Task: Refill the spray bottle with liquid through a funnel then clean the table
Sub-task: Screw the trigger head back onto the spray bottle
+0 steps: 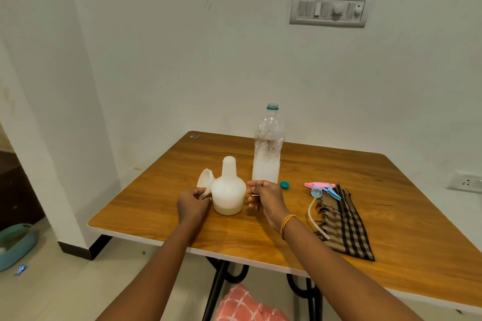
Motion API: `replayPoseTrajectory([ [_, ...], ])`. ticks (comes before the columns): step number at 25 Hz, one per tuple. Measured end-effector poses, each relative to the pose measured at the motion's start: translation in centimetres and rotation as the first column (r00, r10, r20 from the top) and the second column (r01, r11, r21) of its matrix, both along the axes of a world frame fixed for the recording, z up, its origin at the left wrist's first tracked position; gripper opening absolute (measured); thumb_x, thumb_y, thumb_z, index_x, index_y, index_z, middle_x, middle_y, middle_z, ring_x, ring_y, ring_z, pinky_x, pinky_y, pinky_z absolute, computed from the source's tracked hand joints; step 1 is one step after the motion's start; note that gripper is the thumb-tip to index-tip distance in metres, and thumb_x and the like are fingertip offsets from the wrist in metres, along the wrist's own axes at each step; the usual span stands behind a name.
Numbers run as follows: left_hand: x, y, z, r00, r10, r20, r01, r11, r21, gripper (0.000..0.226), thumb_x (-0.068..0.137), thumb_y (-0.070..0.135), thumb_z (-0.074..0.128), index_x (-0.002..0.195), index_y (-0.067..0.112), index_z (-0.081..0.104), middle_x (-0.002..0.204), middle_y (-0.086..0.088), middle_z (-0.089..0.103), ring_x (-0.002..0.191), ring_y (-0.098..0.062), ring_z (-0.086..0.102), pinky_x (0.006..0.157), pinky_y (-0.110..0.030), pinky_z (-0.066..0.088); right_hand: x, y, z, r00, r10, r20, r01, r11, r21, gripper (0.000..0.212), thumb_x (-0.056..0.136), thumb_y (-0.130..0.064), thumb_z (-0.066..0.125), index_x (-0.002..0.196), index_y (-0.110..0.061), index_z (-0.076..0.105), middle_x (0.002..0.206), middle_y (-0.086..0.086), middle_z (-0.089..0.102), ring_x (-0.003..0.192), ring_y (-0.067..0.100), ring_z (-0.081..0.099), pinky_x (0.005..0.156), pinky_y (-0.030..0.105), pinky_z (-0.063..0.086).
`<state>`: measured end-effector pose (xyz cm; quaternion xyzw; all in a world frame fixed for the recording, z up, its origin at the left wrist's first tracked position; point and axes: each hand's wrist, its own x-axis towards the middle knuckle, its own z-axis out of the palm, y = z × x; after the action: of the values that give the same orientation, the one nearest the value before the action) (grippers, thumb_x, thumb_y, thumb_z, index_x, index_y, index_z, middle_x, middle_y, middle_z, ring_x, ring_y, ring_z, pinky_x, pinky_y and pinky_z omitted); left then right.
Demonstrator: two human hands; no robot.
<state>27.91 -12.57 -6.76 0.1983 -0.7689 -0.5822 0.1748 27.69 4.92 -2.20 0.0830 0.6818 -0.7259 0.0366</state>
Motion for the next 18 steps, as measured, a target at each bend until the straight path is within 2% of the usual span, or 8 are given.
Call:
replayPoseTrajectory([
  [2,1.0,0.4,0.0,0.994,0.017,-0.105,-0.018,1.000,-0.009,0.041,0.080,0.005,0.067,0.121,0.010,0.060,0.121,-0.012,0.062,0.108,-0.026,0.059,0.078,-0.033,0.055,0.3,0.4,0.0,1.000,0.008,-0.011,-0.008,1.000,0.016,0.023,0.092,0.000,0.045,0.093,-0.010,0.066,0.077,0.007,0.064,0.057,0.014,0.056,0.051,0.025,0.050],
  [5,2.3,1.1,0.4,0.949,0.077,-0.304,-0.111,0.989,-0.097,0.034,0.082,0.009,0.067,0.115,0.014,0.062,0.116,-0.007,0.063,0.102,-0.017,0.057,0.066,-0.014,0.046,0.6,0.8,0.1,0.999,0.021,-0.037,-0.020,0.999,0.036,0.023,0.093,0.001,0.045,0.093,-0.009,0.066,0.076,0.007,0.062,0.058,0.014,0.055,0.051,0.024,0.050],
  [8,2.5,1.9,1.5,0.927,-0.019,-0.375,-0.049,0.984,-0.170,0.034,0.082,0.015,0.069,0.115,0.013,0.062,0.115,-0.005,0.064,0.102,-0.017,0.059,0.067,-0.009,0.044,0.7,1.0,0.1,0.997,0.031,-0.072,-0.024,0.995,0.098,0.022,0.093,0.000,0.046,0.094,-0.010,0.066,0.076,0.006,0.063,0.059,0.014,0.056,0.052,0.024,0.050],
  [10,2.2,2.7,2.1,0.926,-0.120,-0.359,0.032,0.970,-0.242,0.039,0.082,0.021,0.070,0.119,0.012,0.061,0.121,-0.008,0.063,0.107,-0.020,0.059,0.075,-0.018,0.050,0.8,1.3,0.1,0.992,0.031,-0.119,-0.007,0.980,0.201,0.022,0.092,-0.001,0.046,0.095,-0.011,0.066,0.078,0.004,0.063,0.059,0.013,0.056,0.049,0.020,0.049],
  [13,1.9,3.9,2.7,0.937,-0.152,-0.314,0.084,0.971,-0.222,0.045,0.081,0.024,0.072,0.122,0.013,0.059,0.126,-0.007,0.061,0.111,-0.022,0.058,0.086,-0.035,0.053,0.9,2.2,0.1,0.975,0.046,-0.216,0.031,0.940,0.339,0.022,0.092,-0.001,0.047,0.096,-0.011,0.067,0.082,0.002,0.064,0.064,0.011,0.059,0.049,0.014,0.046],
  [16,1.6,4.5,2.6,0.936,-0.155,-0.316,0.090,0.973,-0.212,0.046,0.079,0.021,0.073,0.122,0.013,0.058,0.126,-0.008,0.061,0.112,-0.022,0.058,0.087,-0.039,0.053,0.4,3.6,-0.4,0.954,0.032,-0.298,0.105,0.896,0.431,0.022,0.087,-0.001,0.049,0.090,-0.013,0.067,0.088,0.002,0.064,0.081,0.016,0.061,0.062,0.019,0.047],
  [18,1.4,4.9,2.3,0.933,-0.160,-0.324,0.094,0.973,-0.210,0.048,0.078,0.022,0.075,0.122,0.014,0.059,0.126,-0.007,0.062,0.111,-0.022,0.059,0.089,-0.042,0.054,-0.2,4.9,-0.9,0.950,-0.008,-0.312,0.173,0.847,0.503,0.018,0.084,-0.004,0.052,0.087,-0.013,0.068,0.087,0.002,0.065,0.084,0.017,0.061,0.066,0.024,0.047],
])
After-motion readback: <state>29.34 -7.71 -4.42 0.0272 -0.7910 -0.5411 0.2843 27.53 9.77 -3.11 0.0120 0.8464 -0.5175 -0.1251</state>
